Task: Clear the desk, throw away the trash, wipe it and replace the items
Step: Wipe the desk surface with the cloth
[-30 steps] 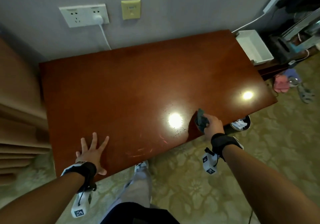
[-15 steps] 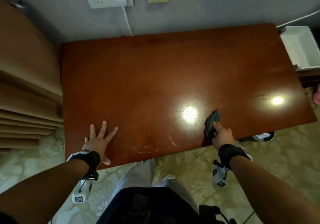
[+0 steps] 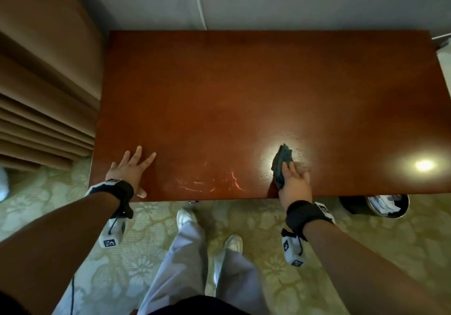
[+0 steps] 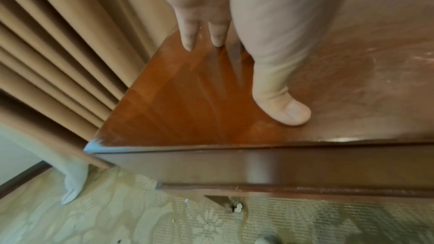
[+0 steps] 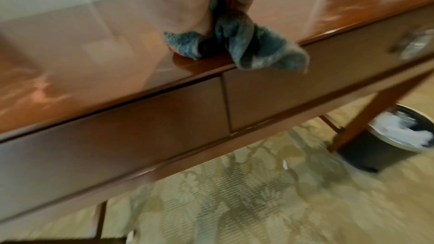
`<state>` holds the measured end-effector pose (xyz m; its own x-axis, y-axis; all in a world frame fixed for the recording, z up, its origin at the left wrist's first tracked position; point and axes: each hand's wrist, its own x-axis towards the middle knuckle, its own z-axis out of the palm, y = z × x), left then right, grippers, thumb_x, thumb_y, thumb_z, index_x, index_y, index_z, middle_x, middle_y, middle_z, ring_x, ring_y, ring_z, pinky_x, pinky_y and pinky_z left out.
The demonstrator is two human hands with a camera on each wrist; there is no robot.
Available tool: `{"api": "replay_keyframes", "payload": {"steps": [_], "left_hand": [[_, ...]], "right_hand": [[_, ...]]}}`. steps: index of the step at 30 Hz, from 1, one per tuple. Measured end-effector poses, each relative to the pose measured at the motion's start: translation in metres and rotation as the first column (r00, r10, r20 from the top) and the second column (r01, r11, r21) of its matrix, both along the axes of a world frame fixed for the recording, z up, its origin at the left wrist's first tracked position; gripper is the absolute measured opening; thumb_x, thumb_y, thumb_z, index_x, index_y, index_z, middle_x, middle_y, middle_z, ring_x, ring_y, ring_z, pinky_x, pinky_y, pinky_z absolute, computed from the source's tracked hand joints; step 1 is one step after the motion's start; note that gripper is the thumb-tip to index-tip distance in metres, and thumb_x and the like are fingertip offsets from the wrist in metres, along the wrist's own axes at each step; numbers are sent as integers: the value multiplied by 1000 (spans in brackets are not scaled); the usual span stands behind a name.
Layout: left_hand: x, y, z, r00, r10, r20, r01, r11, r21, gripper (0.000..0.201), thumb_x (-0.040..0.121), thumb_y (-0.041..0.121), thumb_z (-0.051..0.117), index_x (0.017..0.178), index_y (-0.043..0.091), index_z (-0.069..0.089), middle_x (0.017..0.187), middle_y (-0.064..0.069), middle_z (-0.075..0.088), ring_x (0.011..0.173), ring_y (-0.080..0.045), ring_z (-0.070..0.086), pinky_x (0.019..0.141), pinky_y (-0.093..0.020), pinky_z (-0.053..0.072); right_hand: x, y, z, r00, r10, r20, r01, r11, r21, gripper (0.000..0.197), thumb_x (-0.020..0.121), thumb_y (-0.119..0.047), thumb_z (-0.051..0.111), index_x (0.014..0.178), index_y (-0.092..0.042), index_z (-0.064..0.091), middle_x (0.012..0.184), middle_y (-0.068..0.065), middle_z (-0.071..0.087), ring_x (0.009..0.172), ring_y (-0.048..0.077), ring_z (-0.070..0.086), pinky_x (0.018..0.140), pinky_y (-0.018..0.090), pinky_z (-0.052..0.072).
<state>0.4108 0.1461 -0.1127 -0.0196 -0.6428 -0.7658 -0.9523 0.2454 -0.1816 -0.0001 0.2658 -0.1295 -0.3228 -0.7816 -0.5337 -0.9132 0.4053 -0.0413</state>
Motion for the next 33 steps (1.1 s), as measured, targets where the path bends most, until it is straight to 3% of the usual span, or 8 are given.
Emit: {"api": "replay_keyframes", "payload": {"steps": [4, 9, 15, 19, 22, 24, 28, 33], "left_hand": [[1, 1, 1, 999, 41, 8, -41, 999, 22, 130, 71, 35, 85, 147, 49, -20, 157, 4, -32, 150, -28, -12, 118, -59, 14], [4, -1, -2, 1000, 14, 22, -15, 999, 28, 131, 70, 40, 84, 145, 50, -23, 154, 5, -36, 149, -27, -13, 118, -59, 13], [7, -4, -3, 1000, -11, 20, 11, 1000, 27, 131, 69, 45, 84, 144, 52, -23, 154, 5, -36, 149, -27, -13, 118, -58, 14], [9, -4, -3, 1000, -10, -4, 10, 1000, 26, 130, 69, 44, 84, 145, 52, -22, 155, 6, -36, 149, -28, -14, 118, -56, 16], [9, -5, -3, 1000, -5, -16, 6, 999, 34, 130, 70, 44, 84, 145, 53, -22, 155, 7, -37, 149, -28, -15, 117, -56, 20], [10, -6, -4, 1000, 0, -25, 1, 999, 36, 130, 70, 43, 84, 145, 53, -21, 154, 7, -37, 149, -28, -15, 117, -55, 23], [11, -8, -3, 999, -13, -30, 15, 999, 51, 128, 71, 45, 83, 146, 52, -21, 156, 5, -36, 149, -29, -16, 117, -53, 24], [13, -8, -3, 998, -53, -18, 54, 998, 42, 128, 71, 49, 81, 146, 50, -22, 156, 3, -35, 149, -30, -15, 120, -53, 14]], "right_hand": [[64, -1, -3, 952, 301, 62, -298, 953, -53, 72, 96, -10, 43, 157, -22, 6, 164, 1, 8, 135, 32, 30, 115, 37, 26], [138, -2, -8, 809, 565, 161, -565, 824, -49, 60, 101, -1, 25, 156, -12, 3, 164, 10, 1, 130, 36, 26, 105, 37, 35], [110, -6, -15, 849, 509, 142, -508, 860, -45, 72, 96, 2, 35, 157, -20, 4, 164, -1, 6, 129, 31, 27, 104, 34, 38], [49, -10, -11, 950, 292, 106, -286, 955, -73, 81, 89, 4, 41, 157, -27, 7, 162, -7, 15, 136, 28, 29, 112, 38, 37], [-4, -17, -6, 992, 105, 77, -100, 993, -66, 77, 92, -1, 48, 156, -30, 15, 158, -8, 30, 125, 23, 40, 106, 35, 43], [-20, -20, -7, 995, 98, 16, -98, 994, -37, 74, 94, -9, 48, 156, -31, 12, 161, -8, 23, 119, 21, 45, 103, 30, 40], [7, -22, -8, 998, 62, -33, -63, 998, -14, 71, 96, -17, 46, 157, -26, 10, 163, -5, 17, 121, 27, 42, 101, 30, 39], [95, -17, 1, 973, 227, 38, -226, 974, -24, 75, 95, -11, 44, 157, -26, 5, 164, -2, 10, 131, 30, 34, 113, 37, 30]]}}
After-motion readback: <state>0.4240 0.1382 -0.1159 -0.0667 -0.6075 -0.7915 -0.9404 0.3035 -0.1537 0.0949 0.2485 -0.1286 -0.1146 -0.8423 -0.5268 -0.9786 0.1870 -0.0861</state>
